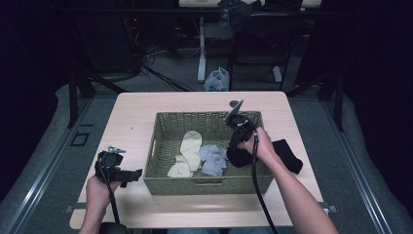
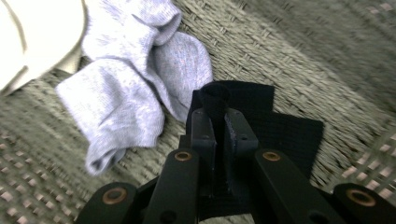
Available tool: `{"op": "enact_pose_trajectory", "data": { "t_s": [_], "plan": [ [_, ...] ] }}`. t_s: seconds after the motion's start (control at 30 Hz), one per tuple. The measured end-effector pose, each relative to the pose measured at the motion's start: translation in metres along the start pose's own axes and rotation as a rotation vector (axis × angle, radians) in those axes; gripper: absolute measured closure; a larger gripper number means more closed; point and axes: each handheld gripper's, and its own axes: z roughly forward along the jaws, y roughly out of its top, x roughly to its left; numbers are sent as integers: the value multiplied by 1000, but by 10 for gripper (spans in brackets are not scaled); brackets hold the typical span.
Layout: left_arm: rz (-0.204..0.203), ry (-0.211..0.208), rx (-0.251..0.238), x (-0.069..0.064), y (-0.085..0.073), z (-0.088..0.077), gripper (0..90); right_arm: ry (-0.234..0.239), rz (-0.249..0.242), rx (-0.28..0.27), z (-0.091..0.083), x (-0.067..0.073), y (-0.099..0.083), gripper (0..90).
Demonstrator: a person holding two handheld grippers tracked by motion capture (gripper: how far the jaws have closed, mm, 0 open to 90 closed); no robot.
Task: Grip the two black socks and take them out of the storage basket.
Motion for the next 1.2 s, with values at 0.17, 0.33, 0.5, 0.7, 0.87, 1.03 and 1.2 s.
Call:
{"op": "enact_pose_trajectory", "data": {
  "t_s": [0.17,0.33,0.5,0.7,0.87,1.03,1.2],
  "plan": [
    [3,2,-1,0,0,0,11,12,5,-38,-23,1,-2,846],
    [2,2,-1,0,0,0,11,22,-14,-60,-50,2,-2,847],
    [5,0,0,-1,0,0,11,32,-22,-74,-71,3,-1,846],
    [5,-1,0,-1,0,0,11,28,-32,-102,-92,4,1,846],
    [6,-1,0,-1,0,0,11,27,-37,-119,-109,4,2,846],
    [5,-1,-1,-1,0,0,11,23,-42,-123,-121,3,4,845],
    [5,-2,-2,-1,0,0,11,21,-44,-139,-135,4,7,846]
  ]
}}
